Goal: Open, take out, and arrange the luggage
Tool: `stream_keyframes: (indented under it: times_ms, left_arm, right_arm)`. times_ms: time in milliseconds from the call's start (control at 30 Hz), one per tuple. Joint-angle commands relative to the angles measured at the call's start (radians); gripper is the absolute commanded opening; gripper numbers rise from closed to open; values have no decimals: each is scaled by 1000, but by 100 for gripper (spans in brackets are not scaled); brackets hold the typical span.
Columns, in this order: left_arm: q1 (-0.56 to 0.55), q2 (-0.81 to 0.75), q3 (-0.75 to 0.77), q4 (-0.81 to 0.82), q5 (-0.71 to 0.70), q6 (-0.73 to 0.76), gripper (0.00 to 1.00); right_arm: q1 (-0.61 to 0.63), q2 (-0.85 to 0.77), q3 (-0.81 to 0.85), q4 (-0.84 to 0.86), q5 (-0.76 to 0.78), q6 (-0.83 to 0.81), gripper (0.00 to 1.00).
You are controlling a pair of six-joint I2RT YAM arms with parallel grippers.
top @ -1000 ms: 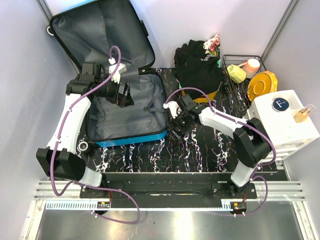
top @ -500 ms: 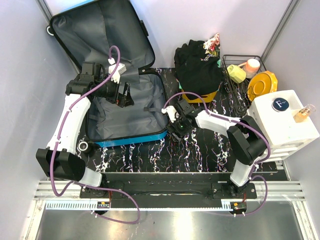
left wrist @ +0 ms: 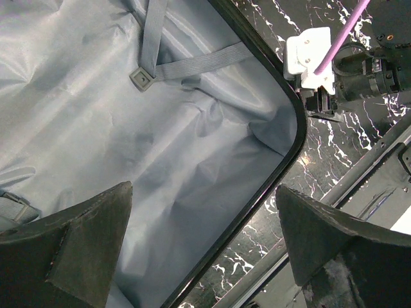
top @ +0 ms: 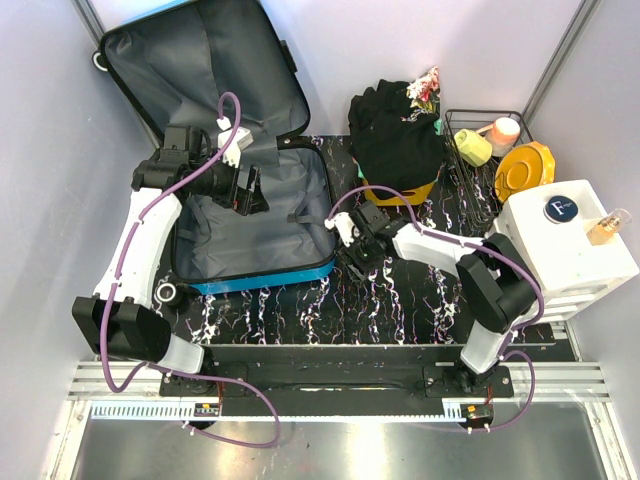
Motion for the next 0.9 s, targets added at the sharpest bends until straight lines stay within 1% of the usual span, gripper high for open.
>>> stream_keyframes:
  times_ms: [0, 100, 233, 333, 400, 467, 500, 533, 600, 633, 700, 733, 833, 867]
  left_arm:
    - [3, -23, 14, 29, 34, -4, 97]
    - [3, -20, 15, 28, 39, -2, 97]
    - [1, -18, 18, 29, 51, 1, 96]
    - [1, -15, 20, 28, 62, 1, 96]
    - [0, -12, 18, 29, 66, 4, 96]
    - [0, -12, 17, 29, 69, 4, 96]
    - [-2, -9, 17, 29, 72, 4, 96]
    - [-5, -9, 17, 29, 77, 4, 96]
    - [-8, -7, 15, 38, 82, -4, 96]
    - [-10, -10, 9, 43, 88, -14, 96]
    - [-16, -15, 3, 71, 92, -27, 96]
    - [-19, -20, -6, 90, 98, -40, 96]
    - [-31, -20, -18, 116, 108, -63, 96]
    - [-34, -20, -21, 121, 111, -68, 96]
  right_arm:
    - [5, -23, -42, 4, 126, -12, 48]
    - [5, -75, -56, -9, 137, -29, 38]
    - [-2, -142, -50, -67, 134, -60, 35]
    - [-44, -208, -25, -123, 111, -89, 32]
    - [-97, -264, 25, -166, 79, -118, 29]
    - [-142, -294, 114, -257, 51, -136, 28]
    - [-189, -320, 146, -288, 28, -143, 27]
    - [-214, -334, 208, -352, 20, -149, 26]
    - [-266, -376, 269, -413, 8, -175, 25]
    - [-326, -390, 327, -465, 5, -184, 25]
    - [-407, -413, 386, -519, -14, -215, 24]
    - [-497, -416, 451, -573, -23, -222, 24]
    - [-629, -408, 576, -683, -61, -265, 23]
    - [-707, -405, 601, -709, -80, -281, 22]
